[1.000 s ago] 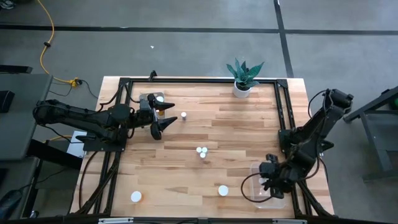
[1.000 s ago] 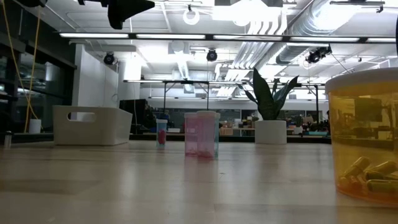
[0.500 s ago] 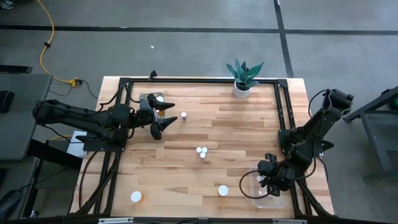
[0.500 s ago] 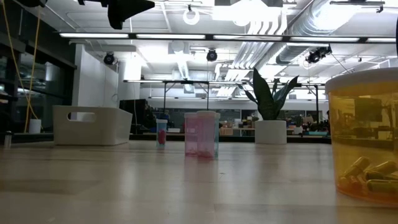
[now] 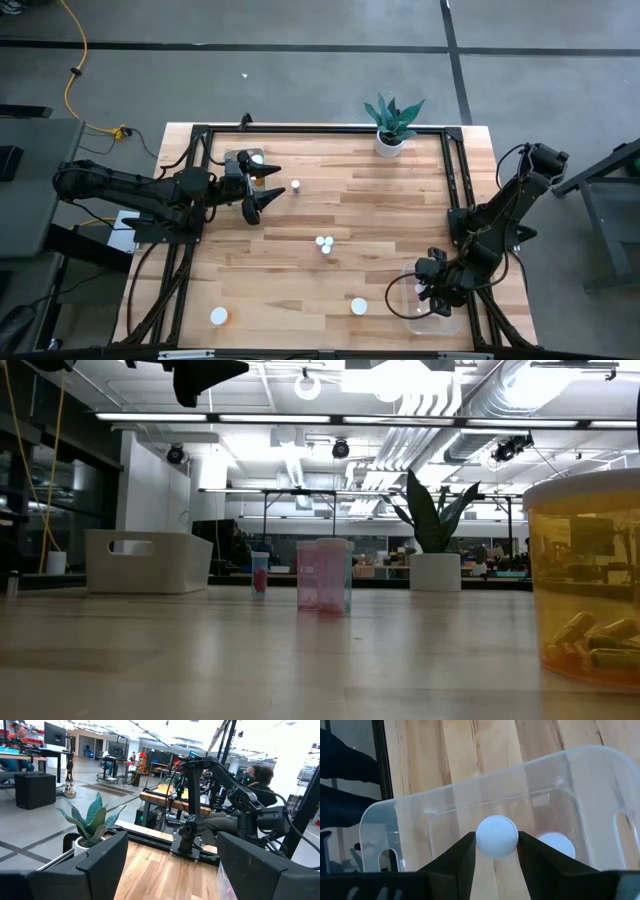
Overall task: Pick and place medicine bottles into bin by pill shape (circle, oval)
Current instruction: Put the bottom pink tablet bottle into the transparent bin, then put the left orange capsule bottle into the gray bin
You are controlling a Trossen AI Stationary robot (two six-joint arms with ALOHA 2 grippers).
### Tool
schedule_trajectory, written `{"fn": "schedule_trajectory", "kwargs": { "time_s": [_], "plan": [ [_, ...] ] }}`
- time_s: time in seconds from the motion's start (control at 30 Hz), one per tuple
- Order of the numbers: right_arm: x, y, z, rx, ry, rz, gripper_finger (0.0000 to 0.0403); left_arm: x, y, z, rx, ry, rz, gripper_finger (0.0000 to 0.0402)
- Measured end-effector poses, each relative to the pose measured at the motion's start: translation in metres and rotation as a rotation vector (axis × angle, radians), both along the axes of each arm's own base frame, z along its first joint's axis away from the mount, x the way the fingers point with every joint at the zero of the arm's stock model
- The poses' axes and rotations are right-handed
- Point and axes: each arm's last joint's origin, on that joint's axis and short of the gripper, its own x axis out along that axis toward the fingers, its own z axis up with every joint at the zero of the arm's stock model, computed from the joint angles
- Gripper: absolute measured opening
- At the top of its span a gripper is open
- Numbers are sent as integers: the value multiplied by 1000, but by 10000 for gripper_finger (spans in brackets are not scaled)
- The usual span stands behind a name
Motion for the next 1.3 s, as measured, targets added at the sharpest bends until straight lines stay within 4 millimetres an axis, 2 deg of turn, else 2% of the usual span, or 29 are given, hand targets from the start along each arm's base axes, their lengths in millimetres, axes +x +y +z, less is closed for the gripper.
{"fn": "schedule_trajectory", "kwargs": {
  "time_s": [0.2,0.33,0.47,0.83,1.0,1.17,1.3],
  "plan": [
    [2,-2,0,2,1,-16,136,0,0,0,0,0,0,294],
    [7,-6,0,-4,1,-41,157,0,0,0,0,0,0,294],
    [10,-9,0,-16,8,-13,172,0,0,0,0,0,0,294],
    [10,-9,1,2,21,18,184,0,0,0,0,0,0,294],
    [8,-13,20,-54,42,74,199,0,0,0,0,1,5,294],
    [8,-25,45,-203,-56,54,201,0,1,0,-2,1,23,294],
    [17,-34,52,-247,-145,1,201,0,1,0,-2,1,23,294]
  ]
}}
